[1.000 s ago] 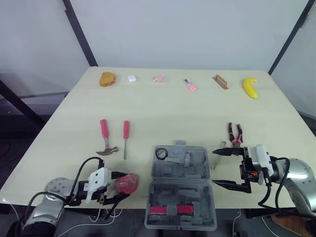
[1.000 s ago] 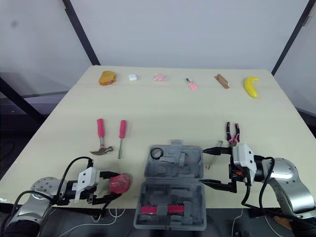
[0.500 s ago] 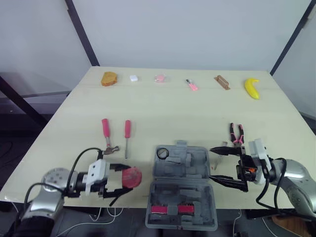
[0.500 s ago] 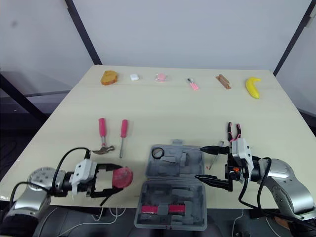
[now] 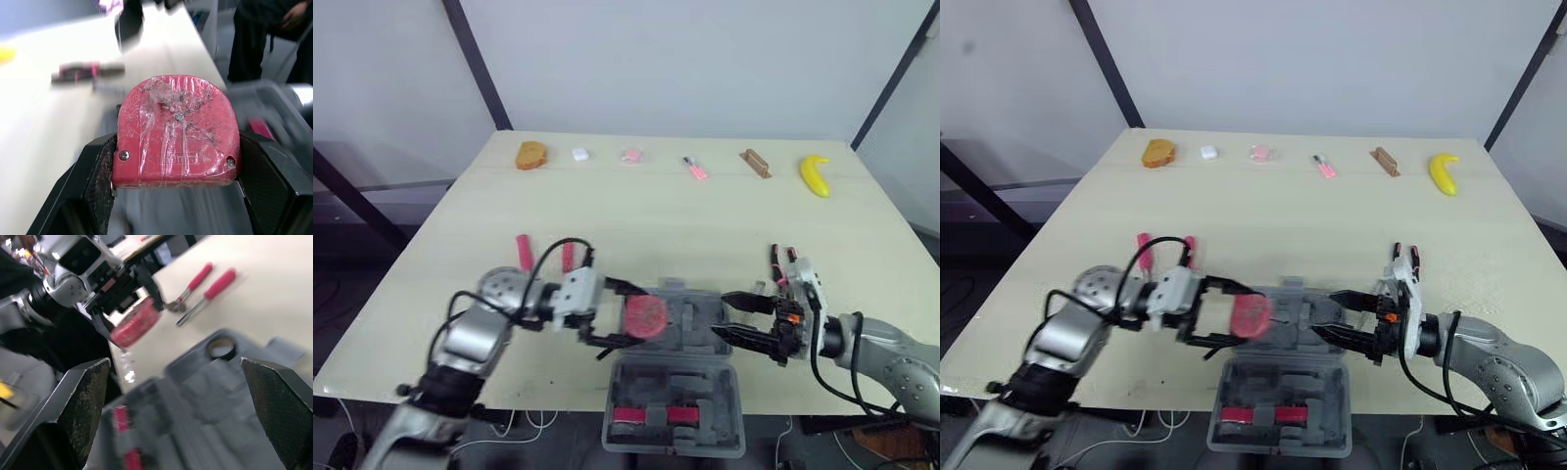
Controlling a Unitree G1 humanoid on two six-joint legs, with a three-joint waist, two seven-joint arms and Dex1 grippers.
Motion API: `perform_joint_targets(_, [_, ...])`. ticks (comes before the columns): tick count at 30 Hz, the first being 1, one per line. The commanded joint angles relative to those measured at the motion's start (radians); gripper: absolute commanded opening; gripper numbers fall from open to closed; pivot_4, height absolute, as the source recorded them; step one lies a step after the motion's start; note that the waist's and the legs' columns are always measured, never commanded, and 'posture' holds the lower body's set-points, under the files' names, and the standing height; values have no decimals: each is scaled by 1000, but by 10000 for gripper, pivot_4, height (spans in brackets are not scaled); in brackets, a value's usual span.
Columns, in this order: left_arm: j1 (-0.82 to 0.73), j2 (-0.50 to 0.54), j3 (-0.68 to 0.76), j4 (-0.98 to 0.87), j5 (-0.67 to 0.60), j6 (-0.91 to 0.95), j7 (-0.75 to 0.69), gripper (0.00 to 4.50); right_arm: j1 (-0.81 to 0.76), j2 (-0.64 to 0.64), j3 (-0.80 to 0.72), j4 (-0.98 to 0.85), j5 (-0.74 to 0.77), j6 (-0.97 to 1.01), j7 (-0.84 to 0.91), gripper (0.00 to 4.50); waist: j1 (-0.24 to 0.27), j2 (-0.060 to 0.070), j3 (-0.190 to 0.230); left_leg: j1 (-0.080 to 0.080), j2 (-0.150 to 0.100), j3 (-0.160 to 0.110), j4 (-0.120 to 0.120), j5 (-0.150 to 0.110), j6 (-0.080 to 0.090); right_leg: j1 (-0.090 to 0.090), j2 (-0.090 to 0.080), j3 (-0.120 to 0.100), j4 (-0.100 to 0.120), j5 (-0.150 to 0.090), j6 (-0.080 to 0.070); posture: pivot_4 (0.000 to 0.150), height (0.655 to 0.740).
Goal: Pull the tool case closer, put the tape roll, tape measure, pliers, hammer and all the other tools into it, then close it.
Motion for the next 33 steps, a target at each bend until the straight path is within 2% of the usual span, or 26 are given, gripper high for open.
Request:
perform_joint_targets(1, [-47,-46,-12,15,5,16,36,30886,-4,26,-29,-65,147,92,-138,45000,-4,0,0,0,0,0,0,0,0,0,0,0,0,0,0,1500,7400])
perform_joint_targets(5, [-82,-94,-39,51,27,-7,30,30886,-44,75,-18,-46,342,187,-398,45000,-13,0,0,0,1,-1,0,0,0,0,1,0,0,0,0,1500,7400])
perform_joint_targets(12, [-109,-144,-72,97,63,-43,32,30886,-126,131,18,22,649,146,-759,45000,-7,0,0,0,1,-1,0,0,0,0,1,1,0,0,0,1500,7400])
perform_joint_targets(16, [-121,-155,-71,145,102,-90,54,30886,-139,89,55,38,755,145,-858,33784,-9,0,0,-1,0,-1,0,0,0,0,1,0,-1,0,0,1500,7400])
perform_joint_targets(18, [-116,-164,-68,141,92,-86,58,30886,-145,77,74,40,783,137,-892,23236,-10,0,0,-1,1,-1,0,0,0,0,1,1,-1,0,0,1500,7400])
perform_joint_targets(22, [-106,-175,-71,134,91,-94,66,30886,-146,62,101,48,815,122,-936,5607,-12,0,0,-1,1,-2,0,0,0,-1,1,1,-1,0,0,1500,7400])
perform_joint_targets(27, [-103,-175,-56,134,79,-79,81,30886,-144,37,100,57,839,105,-943,5445,-10,0,0,-1,1,-2,0,0,0,-1,1,1,-1,0,0,1500,7400])
perform_joint_targets(29, [-104,-178,-42,131,66,-64,91,41243,-136,14,88,55,851,111,-914,5445,-9,0,0,-1,1,-2,0,0,0,-1,1,1,-1,0,0,1500,7400])
perform_joint_targets(30, [-103,-176,-38,127,60,-63,88,44590,-128,-5,78,57,857,117,-895,5302,-9,0,0,-1,1,-2,0,0,0,-1,1,1,-1,0,0,1500,7400])
perform_joint_targets(33, [-96,-165,-26,113,29,-37,77,44853,-110,-56,56,67,864,127,-845,5294,-9,0,0,-2,1,-2,0,0,0,-1,1,1,-1,0,0,1500,7400])
